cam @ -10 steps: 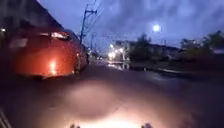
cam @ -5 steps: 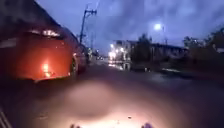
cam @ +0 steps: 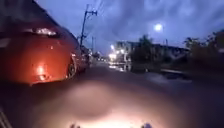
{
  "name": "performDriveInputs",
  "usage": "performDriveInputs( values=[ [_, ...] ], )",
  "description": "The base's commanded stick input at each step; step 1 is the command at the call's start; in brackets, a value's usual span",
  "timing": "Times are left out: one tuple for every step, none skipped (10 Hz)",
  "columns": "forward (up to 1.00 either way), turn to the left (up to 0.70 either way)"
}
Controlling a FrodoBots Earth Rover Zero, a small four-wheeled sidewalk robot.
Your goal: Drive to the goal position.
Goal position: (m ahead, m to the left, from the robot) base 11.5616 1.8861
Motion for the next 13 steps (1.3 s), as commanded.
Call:
performDriveInputs(
  values=[
    [0.5,0.0],
    [0.5,0.0],
    [0.5,0.0],
    [0.5,0.0],
    [0.5,0.0],
    [0.5,0.0],
    [0.5,0.0],
    [0.5,0.0],
    [0.5,0.0],
    [0.5,0.0],
    [0.5,0.0],
    [0.5,0.0],
    [0.5,0.0]
  ],
)
